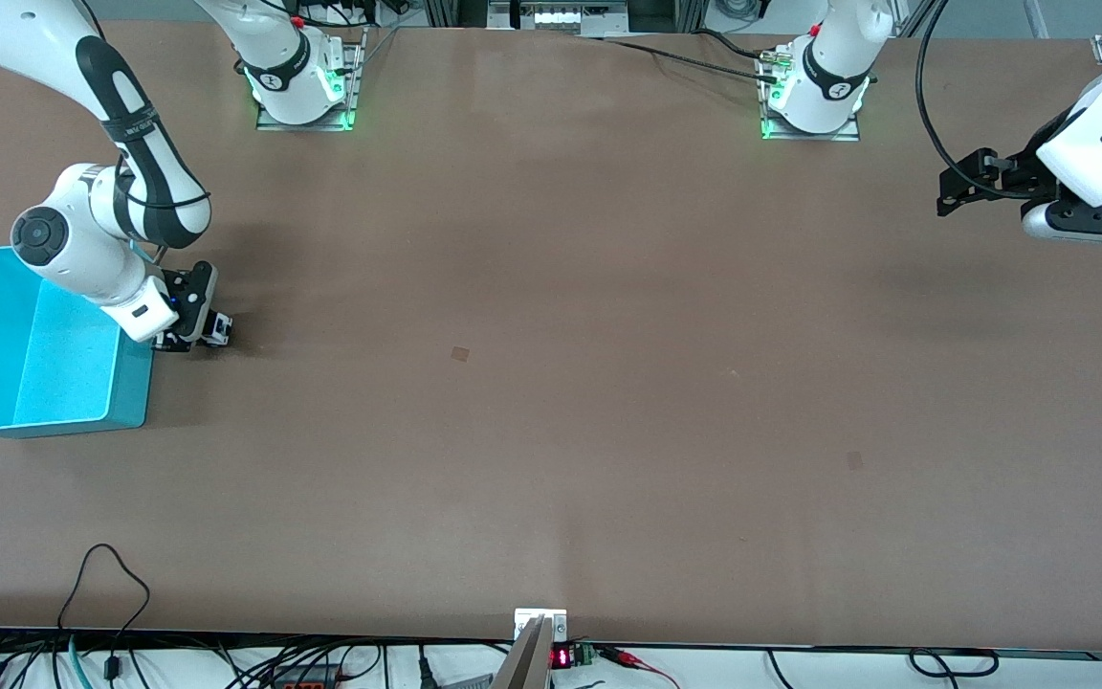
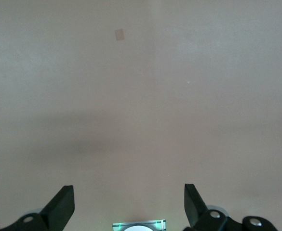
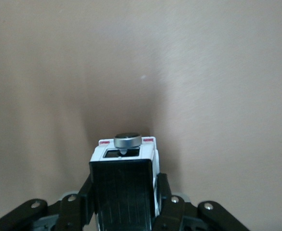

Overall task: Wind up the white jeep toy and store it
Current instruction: 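Lift the jeep with the right gripper and carry it over the bin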

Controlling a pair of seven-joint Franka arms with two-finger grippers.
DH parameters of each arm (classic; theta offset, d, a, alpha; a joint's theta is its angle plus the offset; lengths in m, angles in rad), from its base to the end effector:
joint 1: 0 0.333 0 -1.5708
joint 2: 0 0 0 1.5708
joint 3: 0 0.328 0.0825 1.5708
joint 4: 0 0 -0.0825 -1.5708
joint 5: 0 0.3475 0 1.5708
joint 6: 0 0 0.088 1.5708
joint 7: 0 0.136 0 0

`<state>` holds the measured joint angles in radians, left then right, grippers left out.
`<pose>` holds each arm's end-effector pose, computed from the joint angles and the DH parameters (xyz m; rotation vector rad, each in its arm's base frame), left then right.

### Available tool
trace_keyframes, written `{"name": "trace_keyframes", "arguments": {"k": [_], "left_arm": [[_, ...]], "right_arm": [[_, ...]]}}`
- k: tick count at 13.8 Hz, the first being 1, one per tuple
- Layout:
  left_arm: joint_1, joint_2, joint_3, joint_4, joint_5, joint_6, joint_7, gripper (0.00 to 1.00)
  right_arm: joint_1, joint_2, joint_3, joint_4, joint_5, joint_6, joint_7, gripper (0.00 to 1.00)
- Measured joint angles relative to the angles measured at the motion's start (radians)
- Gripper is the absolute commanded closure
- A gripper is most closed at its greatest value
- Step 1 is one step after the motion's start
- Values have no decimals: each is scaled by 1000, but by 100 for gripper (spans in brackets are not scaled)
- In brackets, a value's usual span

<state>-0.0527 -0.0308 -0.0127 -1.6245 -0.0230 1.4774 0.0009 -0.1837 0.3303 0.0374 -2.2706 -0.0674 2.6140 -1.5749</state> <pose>0.4920 -0.0356 0.5926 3.1157 -0.1045 -0.1825 0.5183 -0.0756 0.2263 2.2969 2.1068 -0.0124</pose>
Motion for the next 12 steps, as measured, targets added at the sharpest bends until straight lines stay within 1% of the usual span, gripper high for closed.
{"name": "trace_keyframes", "arguments": {"k": [3, 7, 10, 12], "left_arm": [[0, 0, 0, 0, 0, -1, 0, 0], [1, 0, 0, 11, 0, -17, -1, 0], [7, 0, 3, 41, 0, -48, -1, 0], [12, 0, 5, 53, 0, -66, -4, 0]], "right_arm": [[25, -3, 16, 71, 0, -24, 0, 100], [32, -10, 44, 191, 3, -94, 18, 100], [32, -11, 47, 275, 4, -155, 86, 100], [31, -12, 47, 334, 6, -208, 165, 100]]}}
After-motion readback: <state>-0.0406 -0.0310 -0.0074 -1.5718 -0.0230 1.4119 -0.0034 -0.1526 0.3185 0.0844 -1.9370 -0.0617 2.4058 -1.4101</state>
